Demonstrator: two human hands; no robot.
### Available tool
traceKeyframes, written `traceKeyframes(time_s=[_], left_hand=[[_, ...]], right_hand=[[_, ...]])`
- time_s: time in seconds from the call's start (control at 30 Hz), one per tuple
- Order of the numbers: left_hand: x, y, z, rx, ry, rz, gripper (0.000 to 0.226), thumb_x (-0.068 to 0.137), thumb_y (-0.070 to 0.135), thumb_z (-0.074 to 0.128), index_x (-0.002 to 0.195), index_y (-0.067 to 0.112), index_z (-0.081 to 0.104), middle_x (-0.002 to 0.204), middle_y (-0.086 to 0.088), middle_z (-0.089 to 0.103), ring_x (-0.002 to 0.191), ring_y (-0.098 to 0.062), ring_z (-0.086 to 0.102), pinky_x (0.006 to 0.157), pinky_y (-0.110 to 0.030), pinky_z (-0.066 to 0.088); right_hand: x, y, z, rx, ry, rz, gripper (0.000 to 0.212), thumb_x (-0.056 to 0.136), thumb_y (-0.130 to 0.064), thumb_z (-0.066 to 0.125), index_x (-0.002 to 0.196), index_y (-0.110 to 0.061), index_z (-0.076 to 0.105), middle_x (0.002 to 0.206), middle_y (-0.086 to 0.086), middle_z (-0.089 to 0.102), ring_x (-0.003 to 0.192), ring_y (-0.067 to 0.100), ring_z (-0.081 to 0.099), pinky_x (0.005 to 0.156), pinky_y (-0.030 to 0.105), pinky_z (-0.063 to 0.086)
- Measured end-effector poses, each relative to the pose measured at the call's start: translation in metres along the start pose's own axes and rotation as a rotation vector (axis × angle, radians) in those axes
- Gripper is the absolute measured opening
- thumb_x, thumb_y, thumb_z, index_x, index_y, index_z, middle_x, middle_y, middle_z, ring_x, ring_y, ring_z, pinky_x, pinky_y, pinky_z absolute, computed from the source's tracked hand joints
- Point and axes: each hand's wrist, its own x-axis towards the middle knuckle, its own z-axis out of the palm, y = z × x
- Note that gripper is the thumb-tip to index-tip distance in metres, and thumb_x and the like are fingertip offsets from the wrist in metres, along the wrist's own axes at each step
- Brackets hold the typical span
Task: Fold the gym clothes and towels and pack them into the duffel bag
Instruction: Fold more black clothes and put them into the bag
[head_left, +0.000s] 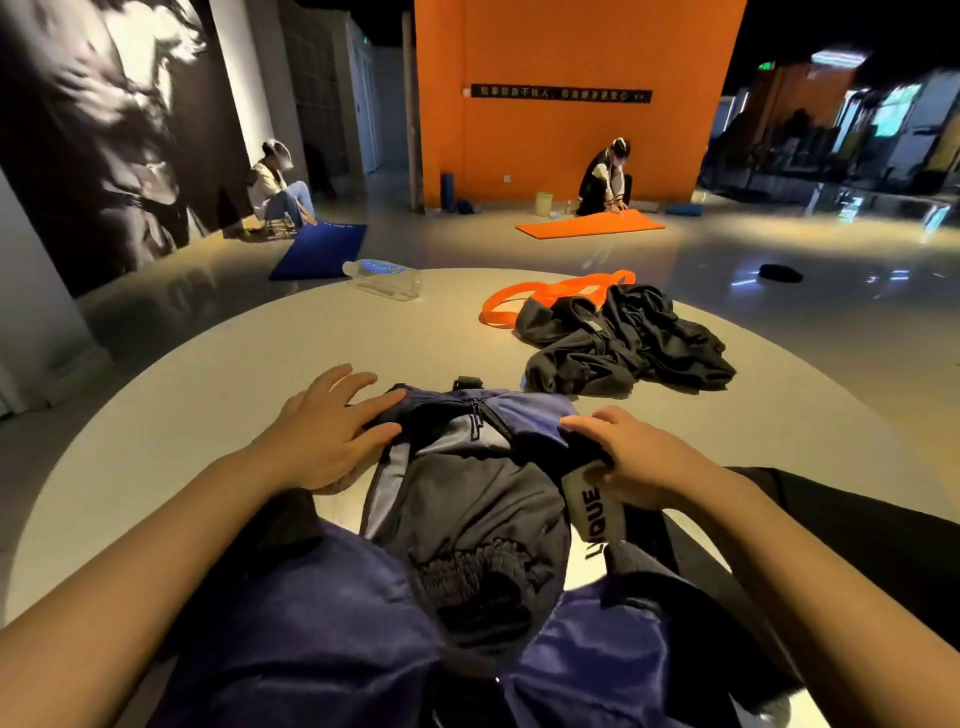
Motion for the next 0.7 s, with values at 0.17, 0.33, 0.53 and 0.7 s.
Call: traceKeyframes(time_s=[0.17, 0.33, 0.53, 0.7], left_hand=[[0.001, 0.037, -0.034, 0.078, 0.163, 0.135, 0.11, 0.06, 0.089, -0.019, 0.141, 0.044, 0.04, 0.154, 0.005, 0.029, 0.145, -0.019, 0.013, 0.113, -0.044, 0.018], [0.002, 0.104, -0.063, 0.041, 0.162, 0.357, 0.081, 0.078, 0.081, 0.009, 0.134, 0.041, 0.051, 0.145, 0.007, 0.044, 0.134, -0.014, 0.033, 0.108, -0.038, 0.028], [0.012, 0.197, -0.071, 0.042, 0.065, 0.641, 0.05, 0.092, 0.062, 0.039, 0.135, 0.038, 0.049, 0.14, 0.012, 0.046, 0.13, -0.01, 0.037, 0.105, -0.035, 0.027], [0.023, 0.285, -0.055, 0.114, -0.031, 0.816, 0.051, 0.096, 0.056, 0.036, 0.144, 0.041, 0.031, 0.145, 0.013, 0.038, 0.134, -0.009, 0.031, 0.115, -0.039, 0.016]], right_hand=[[-0.027, -0.001, -0.017, 0.053, 0.094, -0.016, 0.066, 0.093, -0.033, 0.058, 0.149, -0.035, 0.022, 0.154, -0.002, 0.022, 0.135, 0.022, 0.033, 0.107, 0.042, 0.037], [-0.069, 0.023, -0.025, 0.065, 0.178, 0.128, 0.06, 0.094, -0.046, 0.052, 0.147, -0.039, 0.025, 0.156, -0.005, 0.021, 0.139, 0.02, 0.029, 0.11, 0.046, 0.033], [-0.141, 0.101, 0.006, 0.046, 0.313, 0.619, 0.061, 0.093, -0.065, 0.03, 0.145, -0.033, 0.029, 0.151, 0.0, 0.034, 0.133, 0.028, 0.038, 0.105, 0.053, 0.034], [-0.177, 0.123, 0.065, 0.201, 0.331, 0.584, 0.074, 0.086, -0.074, 0.02, 0.148, -0.034, 0.025, 0.151, -0.007, 0.034, 0.139, 0.016, 0.029, 0.115, 0.048, 0.021]])
